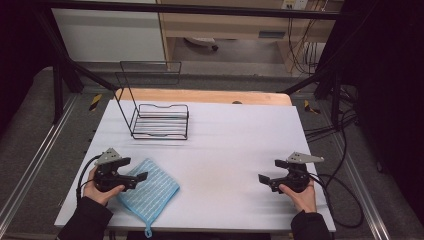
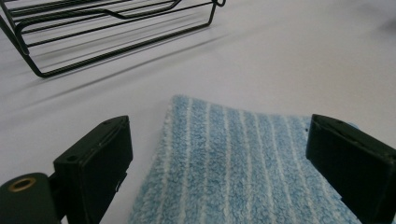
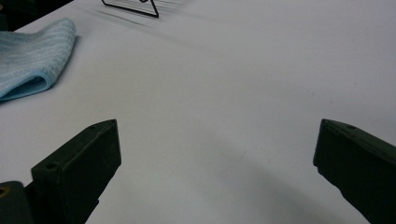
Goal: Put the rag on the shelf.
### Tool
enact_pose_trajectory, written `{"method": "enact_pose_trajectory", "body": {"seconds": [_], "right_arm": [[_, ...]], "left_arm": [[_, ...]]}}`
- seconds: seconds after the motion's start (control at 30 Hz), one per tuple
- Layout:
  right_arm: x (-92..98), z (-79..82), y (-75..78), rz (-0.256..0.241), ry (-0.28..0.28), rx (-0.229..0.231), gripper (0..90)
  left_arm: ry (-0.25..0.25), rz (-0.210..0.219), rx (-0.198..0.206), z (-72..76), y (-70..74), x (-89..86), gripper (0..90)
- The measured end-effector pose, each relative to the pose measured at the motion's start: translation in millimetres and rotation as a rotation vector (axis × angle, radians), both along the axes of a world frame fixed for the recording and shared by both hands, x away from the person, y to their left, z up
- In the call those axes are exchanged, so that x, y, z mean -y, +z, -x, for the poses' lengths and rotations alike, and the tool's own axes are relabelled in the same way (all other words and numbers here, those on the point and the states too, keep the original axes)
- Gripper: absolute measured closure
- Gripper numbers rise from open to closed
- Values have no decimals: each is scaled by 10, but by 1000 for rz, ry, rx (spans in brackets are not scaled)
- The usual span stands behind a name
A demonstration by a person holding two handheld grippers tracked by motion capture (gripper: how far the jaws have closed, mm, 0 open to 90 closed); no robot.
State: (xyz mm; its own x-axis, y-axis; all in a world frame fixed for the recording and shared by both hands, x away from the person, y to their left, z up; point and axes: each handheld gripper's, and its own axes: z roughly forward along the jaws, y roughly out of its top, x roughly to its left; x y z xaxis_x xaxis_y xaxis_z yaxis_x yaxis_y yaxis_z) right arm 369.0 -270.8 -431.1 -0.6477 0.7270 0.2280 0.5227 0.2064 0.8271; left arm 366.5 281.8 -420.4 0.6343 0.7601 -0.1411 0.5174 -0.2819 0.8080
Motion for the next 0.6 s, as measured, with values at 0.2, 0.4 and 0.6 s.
{"method": "enact_pose_trajectory", "body": {"seconds": [0.2,0.4,0.6], "right_arm": [[-1,-1,-1,8,-2,-5,14],[-11,-1,-8,14,-2,-12,13],[-15,-1,-12,16,-3,-17,14]], "left_arm": [[-1,-4,-4,-5,13,3,85],[8,-12,-13,-30,49,19,103],[11,-30,-19,-82,113,58,112]]}}
